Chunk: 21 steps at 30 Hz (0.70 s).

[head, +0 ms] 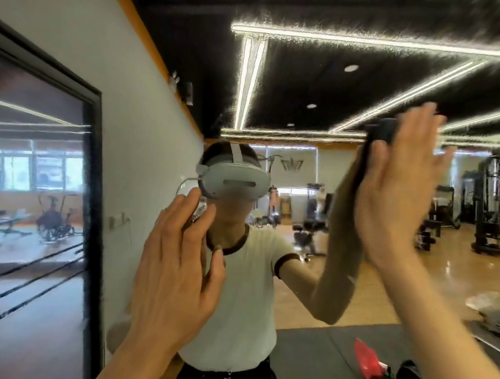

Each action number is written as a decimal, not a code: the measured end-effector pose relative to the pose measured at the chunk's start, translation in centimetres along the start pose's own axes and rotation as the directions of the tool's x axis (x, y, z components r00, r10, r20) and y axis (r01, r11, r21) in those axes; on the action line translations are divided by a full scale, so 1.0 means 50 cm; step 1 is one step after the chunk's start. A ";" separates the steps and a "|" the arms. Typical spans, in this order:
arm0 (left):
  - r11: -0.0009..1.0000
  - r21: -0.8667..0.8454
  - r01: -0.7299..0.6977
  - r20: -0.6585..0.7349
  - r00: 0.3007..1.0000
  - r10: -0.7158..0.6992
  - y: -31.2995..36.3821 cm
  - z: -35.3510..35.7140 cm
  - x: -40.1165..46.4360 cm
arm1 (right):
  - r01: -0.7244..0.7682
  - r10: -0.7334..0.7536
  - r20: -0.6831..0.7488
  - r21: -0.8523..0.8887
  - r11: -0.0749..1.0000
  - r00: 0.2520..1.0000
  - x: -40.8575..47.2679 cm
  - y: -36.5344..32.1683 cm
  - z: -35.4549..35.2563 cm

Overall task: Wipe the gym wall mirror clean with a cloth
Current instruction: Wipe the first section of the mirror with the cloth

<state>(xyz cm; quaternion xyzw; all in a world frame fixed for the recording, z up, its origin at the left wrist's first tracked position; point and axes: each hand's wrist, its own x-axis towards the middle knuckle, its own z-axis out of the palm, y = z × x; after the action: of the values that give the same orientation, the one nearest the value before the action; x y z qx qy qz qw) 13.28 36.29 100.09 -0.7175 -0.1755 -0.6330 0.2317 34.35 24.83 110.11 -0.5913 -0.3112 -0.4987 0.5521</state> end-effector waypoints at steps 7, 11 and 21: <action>1.000 -0.003 -0.003 -0.005 1.000 0.003 0.001 -0.004 0.001 | 0.598 -0.598 0.159 0.054 0.799 0.785 -0.130 -0.103 0.029; 1.000 0.004 0.001 -0.003 1.000 -0.001 0.000 -0.004 0.001 | 0.179 -0.182 0.104 0.037 0.983 0.978 -0.071 0.060 -0.018; 1.000 -0.013 -0.024 -0.007 1.000 0.024 0.001 -0.003 0.002 | 0.527 -0.530 0.165 0.066 0.847 0.832 -0.227 -0.110 0.028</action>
<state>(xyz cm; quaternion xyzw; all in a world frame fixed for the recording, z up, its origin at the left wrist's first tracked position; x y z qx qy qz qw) 13.22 36.18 100.22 -0.7188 -0.1622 -0.6338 0.2352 26.16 29.33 101.57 -0.5193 -0.5145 -0.5744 0.3684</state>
